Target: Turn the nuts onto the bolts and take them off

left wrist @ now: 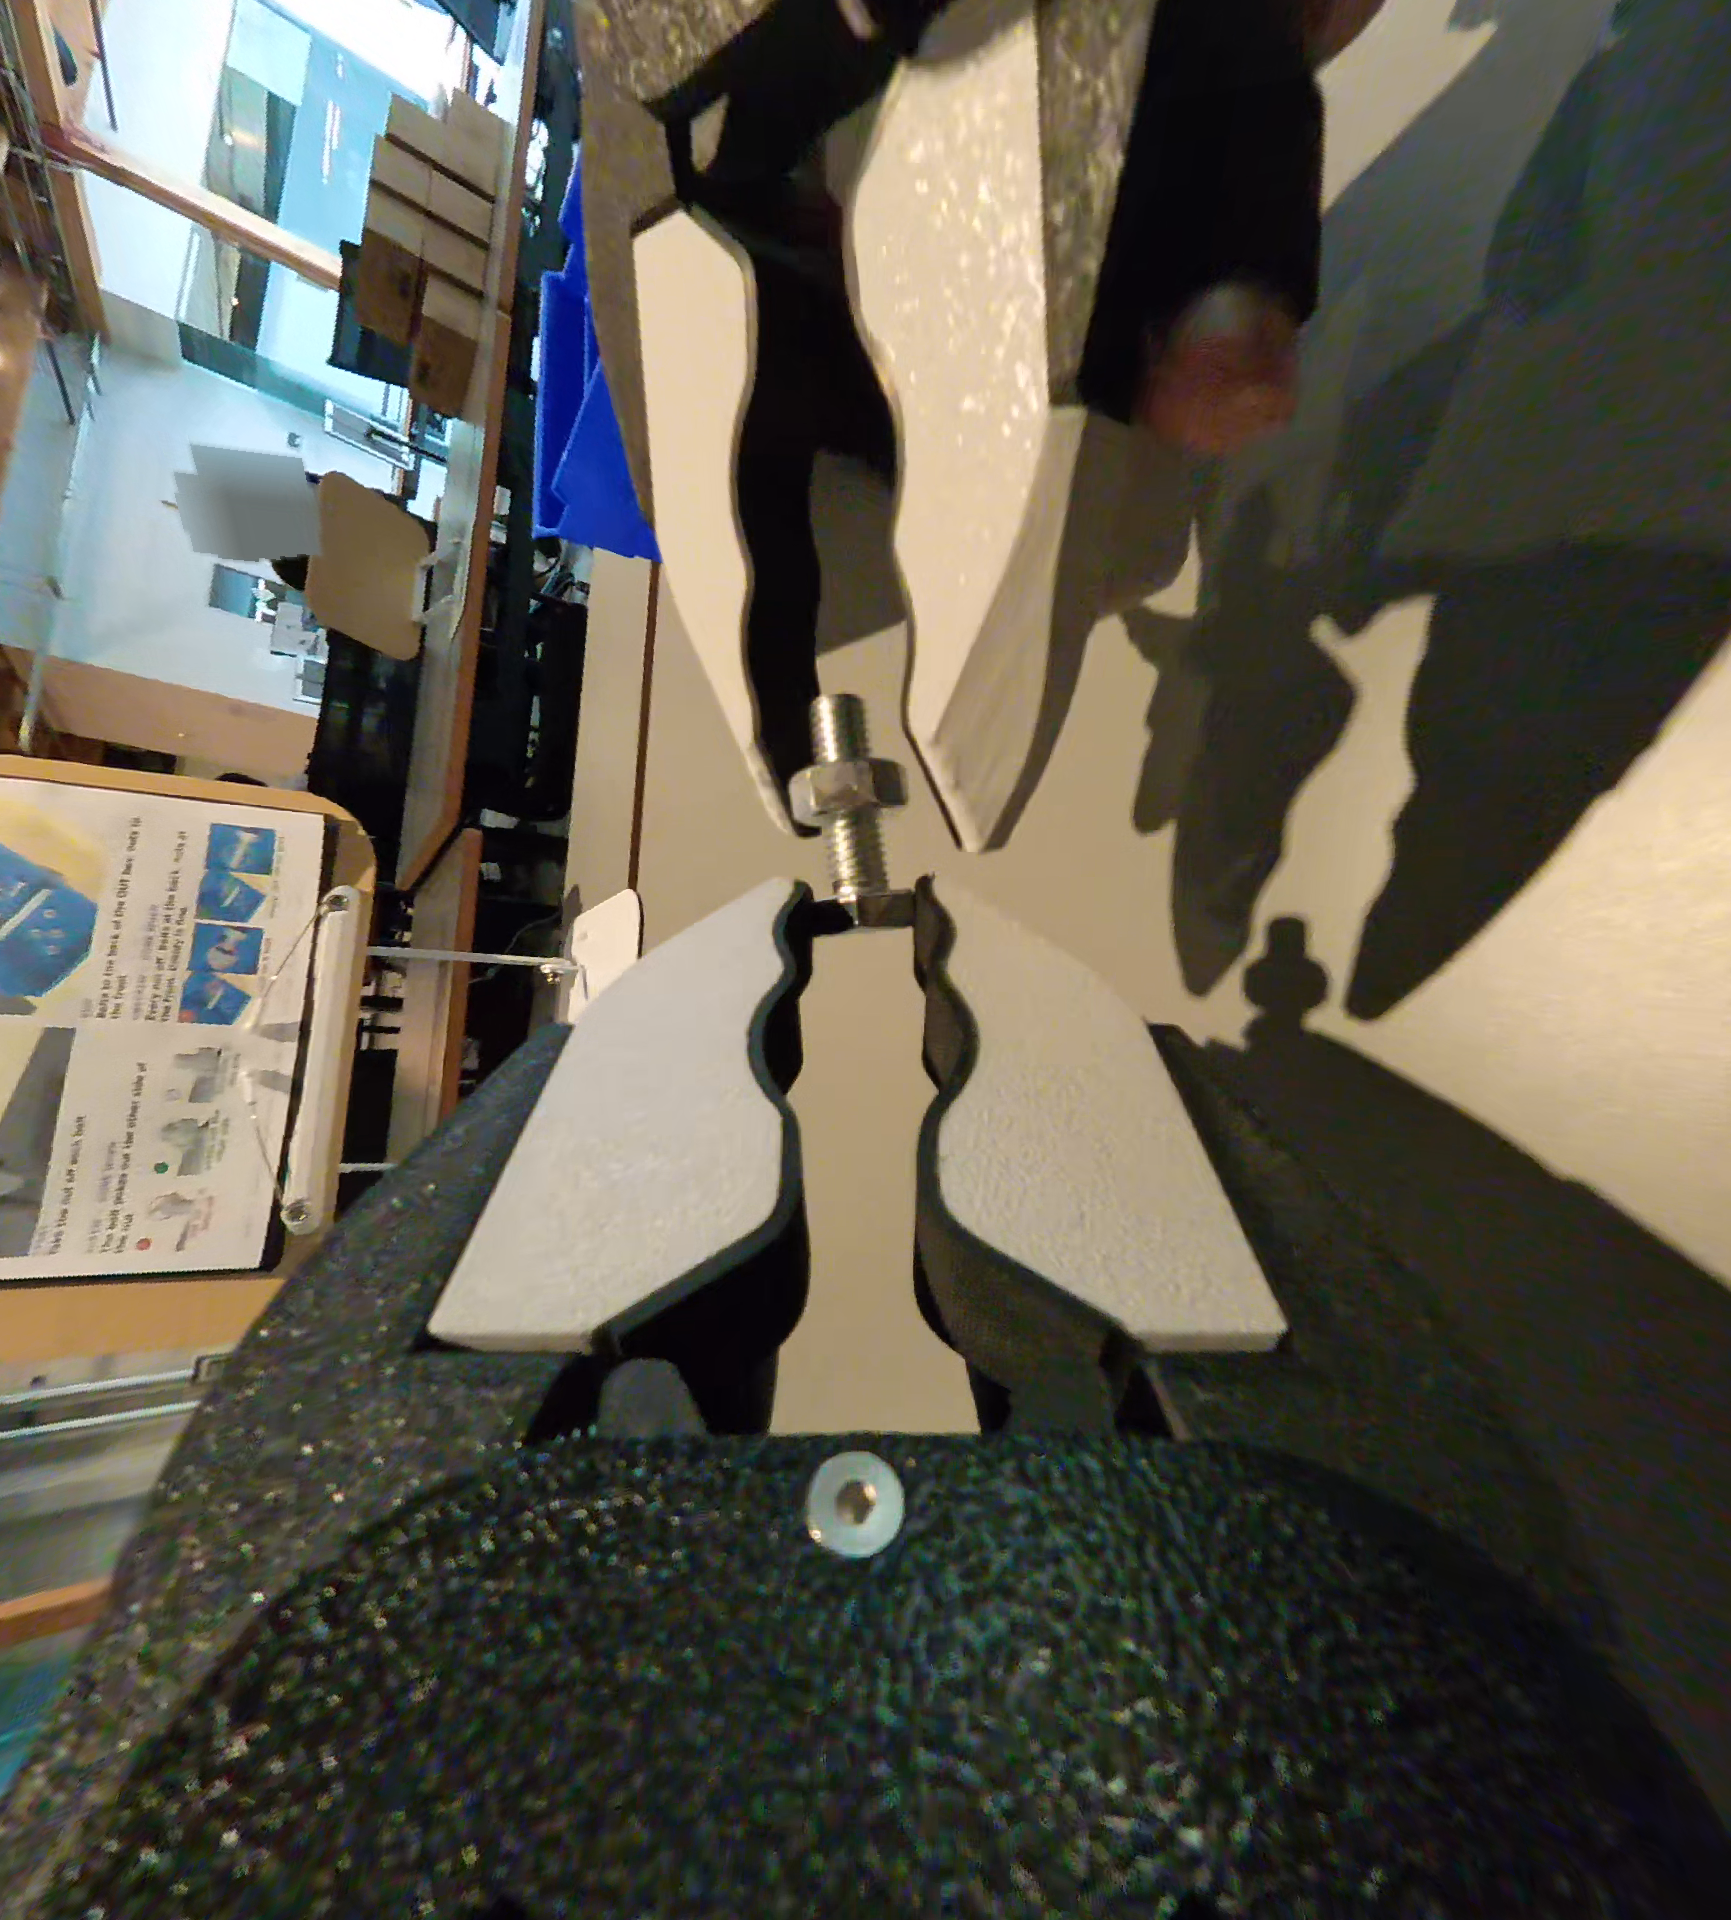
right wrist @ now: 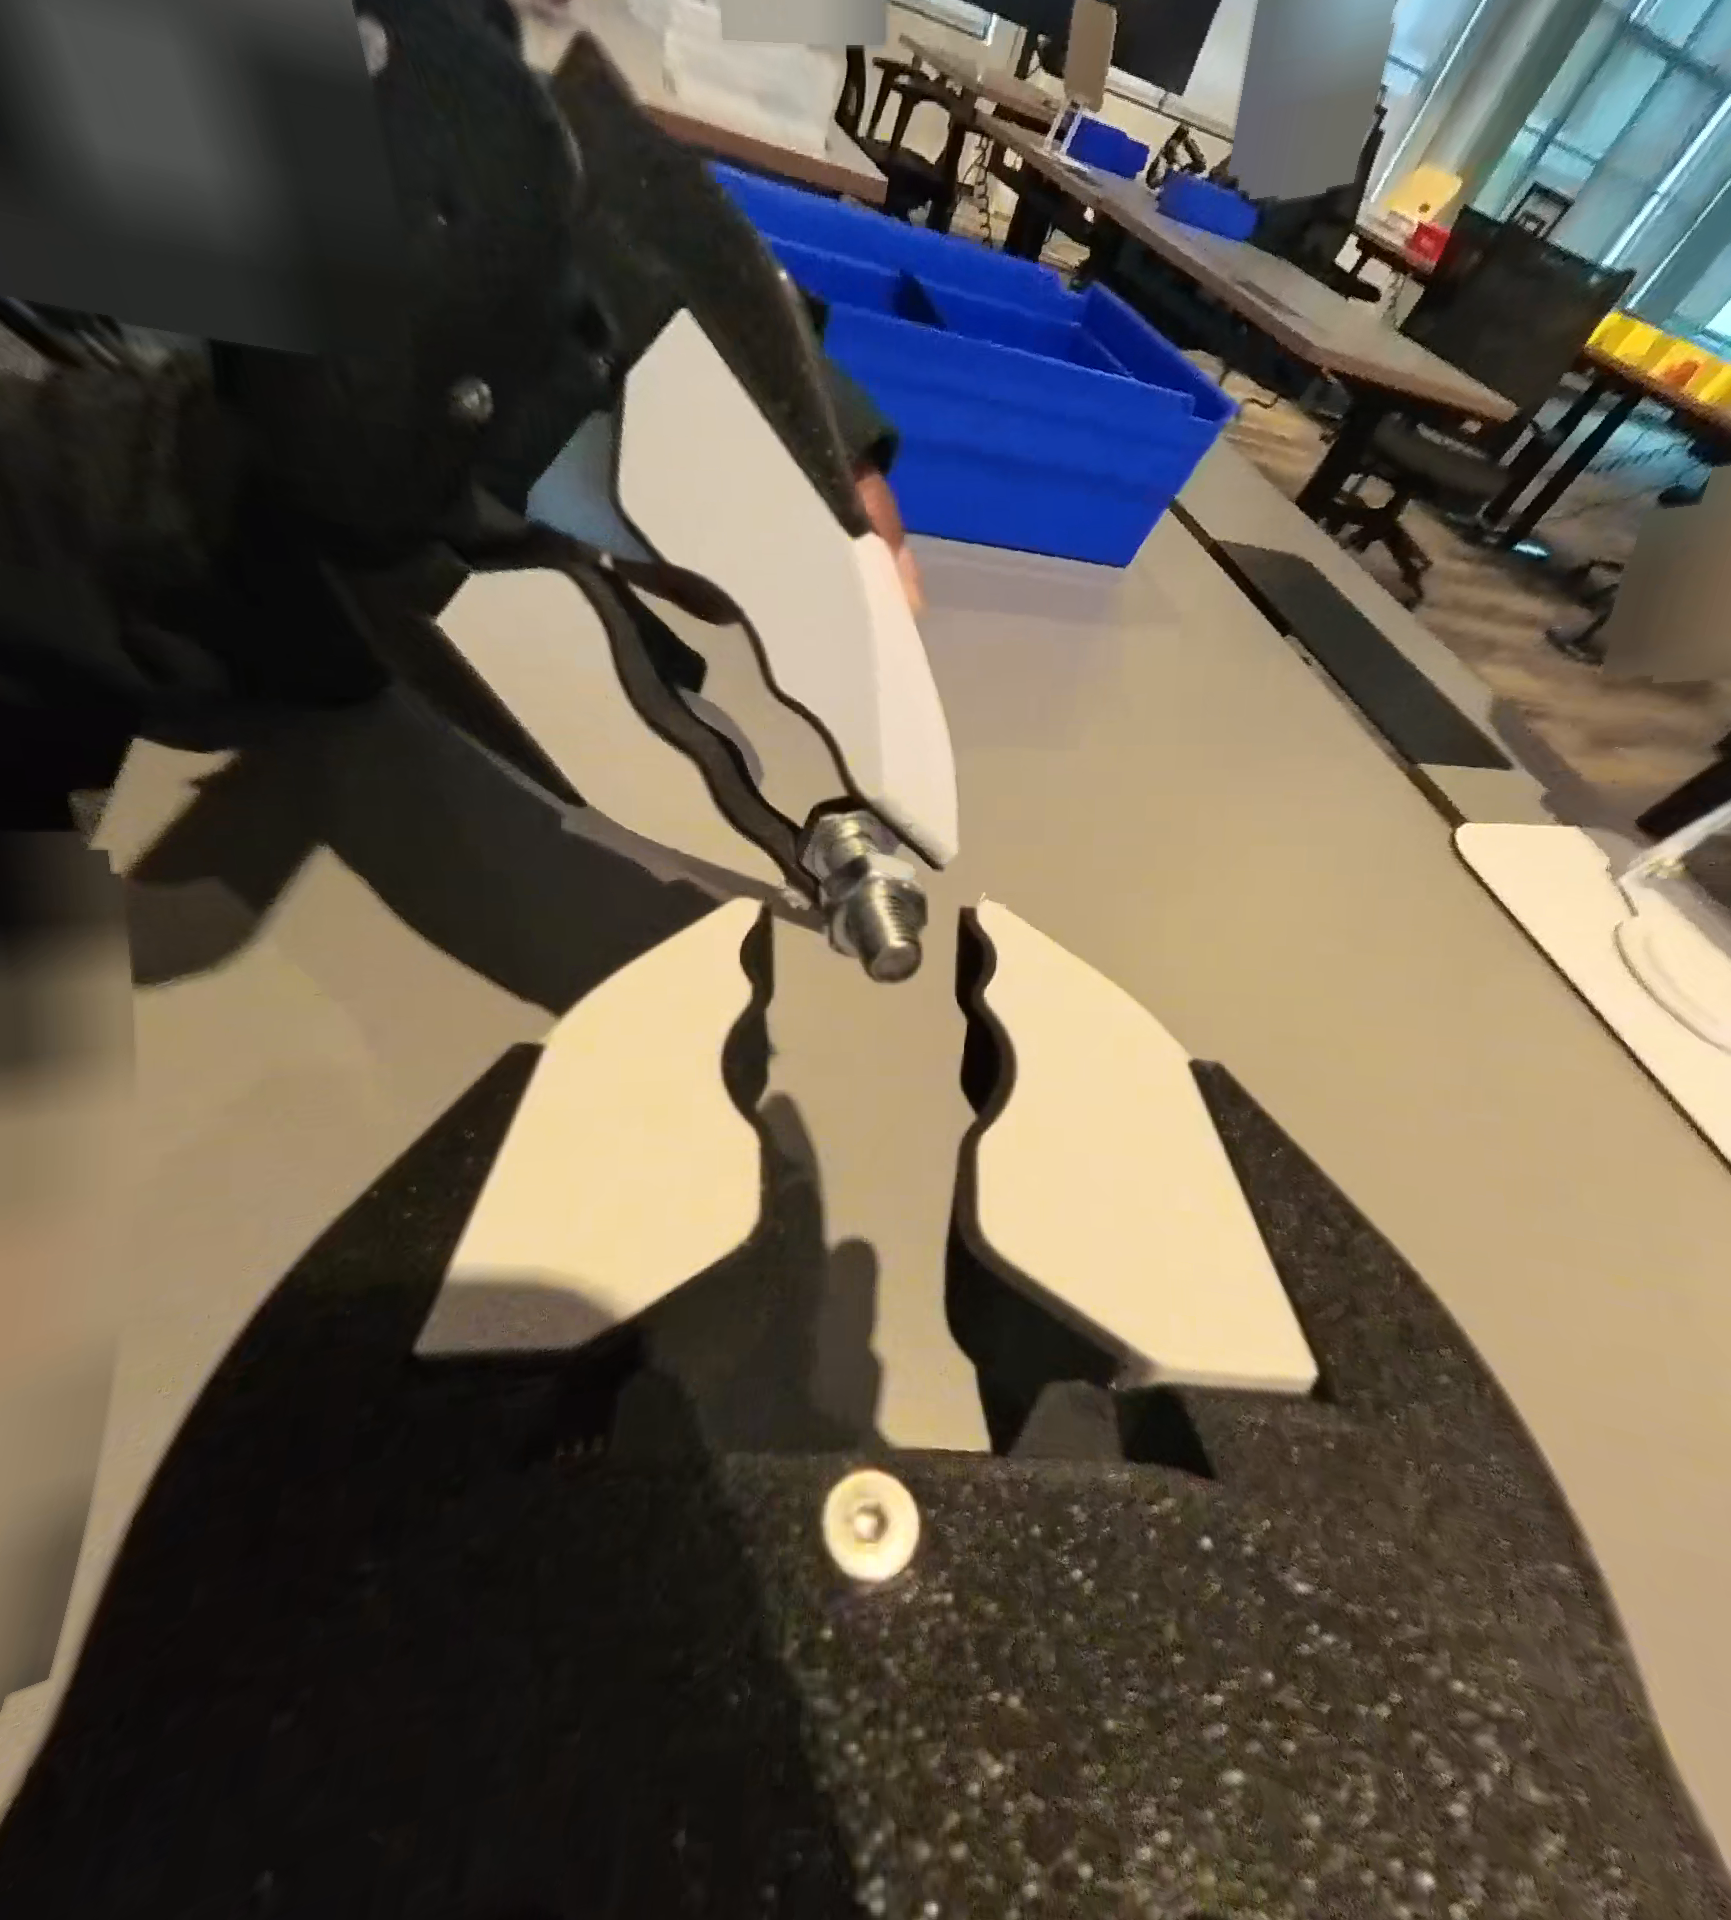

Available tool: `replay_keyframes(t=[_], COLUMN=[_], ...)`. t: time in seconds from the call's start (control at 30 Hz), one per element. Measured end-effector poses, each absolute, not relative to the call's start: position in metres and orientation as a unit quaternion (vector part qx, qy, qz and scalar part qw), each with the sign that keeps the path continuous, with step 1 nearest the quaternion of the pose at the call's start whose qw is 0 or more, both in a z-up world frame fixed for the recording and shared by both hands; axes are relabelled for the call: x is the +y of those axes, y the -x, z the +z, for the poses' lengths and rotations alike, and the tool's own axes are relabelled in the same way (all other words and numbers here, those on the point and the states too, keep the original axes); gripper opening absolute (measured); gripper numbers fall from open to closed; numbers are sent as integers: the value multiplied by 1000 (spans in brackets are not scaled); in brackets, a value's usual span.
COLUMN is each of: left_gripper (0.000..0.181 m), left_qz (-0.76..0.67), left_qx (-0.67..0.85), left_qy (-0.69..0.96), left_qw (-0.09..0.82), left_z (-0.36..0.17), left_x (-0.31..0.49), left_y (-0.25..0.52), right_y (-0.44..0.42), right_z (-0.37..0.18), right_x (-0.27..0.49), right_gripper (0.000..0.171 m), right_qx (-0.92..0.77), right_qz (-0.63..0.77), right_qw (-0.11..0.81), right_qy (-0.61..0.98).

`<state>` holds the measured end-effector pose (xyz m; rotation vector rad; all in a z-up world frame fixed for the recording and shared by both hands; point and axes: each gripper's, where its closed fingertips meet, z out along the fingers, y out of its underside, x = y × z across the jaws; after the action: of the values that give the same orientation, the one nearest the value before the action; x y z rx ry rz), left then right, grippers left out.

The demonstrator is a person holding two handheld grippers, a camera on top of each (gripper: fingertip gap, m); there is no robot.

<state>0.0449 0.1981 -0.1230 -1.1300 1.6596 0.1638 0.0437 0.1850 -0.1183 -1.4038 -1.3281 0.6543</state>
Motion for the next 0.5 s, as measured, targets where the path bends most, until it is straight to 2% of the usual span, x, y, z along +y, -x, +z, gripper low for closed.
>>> replay_keyframes(t=[0.07,0.17,0.3,0.4,0.47,0.5], left_gripper=[19,18,18,18,18,18], left_qz=[66,98,172,167,149,140], left_qx=[699,699,705,703,699,696], left_qy=[473,466,445,452,462,468], left_qw=[533,533,525,524,525,527], left_z=[-124,-124,-126,-127,-127,-126], left_x=[197,201,206,207,207,208], left_y=[-46,-43,-40,-41,-41,-40], right_y=[-41,-39,-37,-37,-37,-38], right_z=[-120,-121,-126,-123,-120,-120], right_x=[185,188,188,188,188,189], right_gripper=[22,19,19,19,37,41], right_qx=[-555,-519,-398,-332,-337,-353], right_qz=[259,285,431,536,549,534], right_qw=[528,510,412,357,351,360], right_qy=[588,624,697,689,680,679])
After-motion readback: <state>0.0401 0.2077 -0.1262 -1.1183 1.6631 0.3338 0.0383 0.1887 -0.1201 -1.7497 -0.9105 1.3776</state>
